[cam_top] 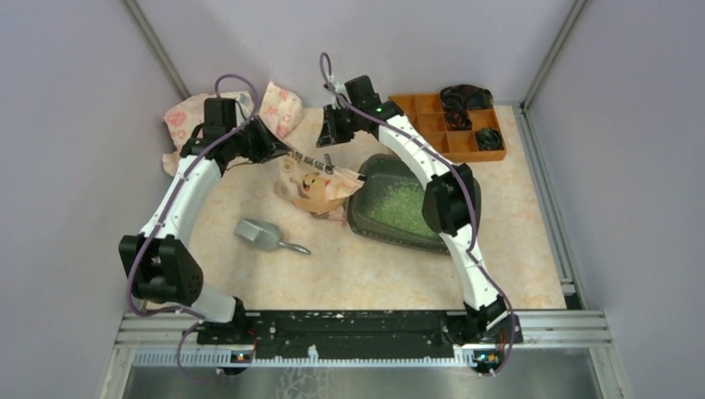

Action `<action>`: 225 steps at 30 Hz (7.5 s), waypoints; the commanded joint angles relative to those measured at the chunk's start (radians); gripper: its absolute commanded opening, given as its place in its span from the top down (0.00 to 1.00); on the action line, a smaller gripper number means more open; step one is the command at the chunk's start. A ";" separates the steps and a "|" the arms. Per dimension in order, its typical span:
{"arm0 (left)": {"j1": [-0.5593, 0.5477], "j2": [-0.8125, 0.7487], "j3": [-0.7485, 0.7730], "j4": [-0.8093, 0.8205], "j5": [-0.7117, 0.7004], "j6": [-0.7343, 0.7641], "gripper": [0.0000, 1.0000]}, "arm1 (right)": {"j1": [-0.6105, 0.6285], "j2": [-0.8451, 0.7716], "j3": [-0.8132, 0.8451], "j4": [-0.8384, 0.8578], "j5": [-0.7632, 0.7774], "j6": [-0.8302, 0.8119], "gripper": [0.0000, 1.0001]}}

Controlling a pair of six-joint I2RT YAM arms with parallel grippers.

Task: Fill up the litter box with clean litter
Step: Open the cat litter bag at the center of the board.

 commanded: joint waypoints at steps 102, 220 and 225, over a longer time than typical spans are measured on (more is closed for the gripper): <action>-0.001 -0.197 -0.277 -0.171 -0.243 0.072 0.78 | 0.104 0.123 -0.177 0.415 -0.426 0.151 0.45; 0.195 -0.358 -0.039 -0.240 -0.247 0.084 0.51 | 0.293 -0.521 -0.307 0.443 0.548 0.468 1.00; 0.201 -0.361 -0.040 -0.251 -0.251 0.088 0.51 | 0.293 -0.552 -0.335 0.474 0.599 0.494 1.00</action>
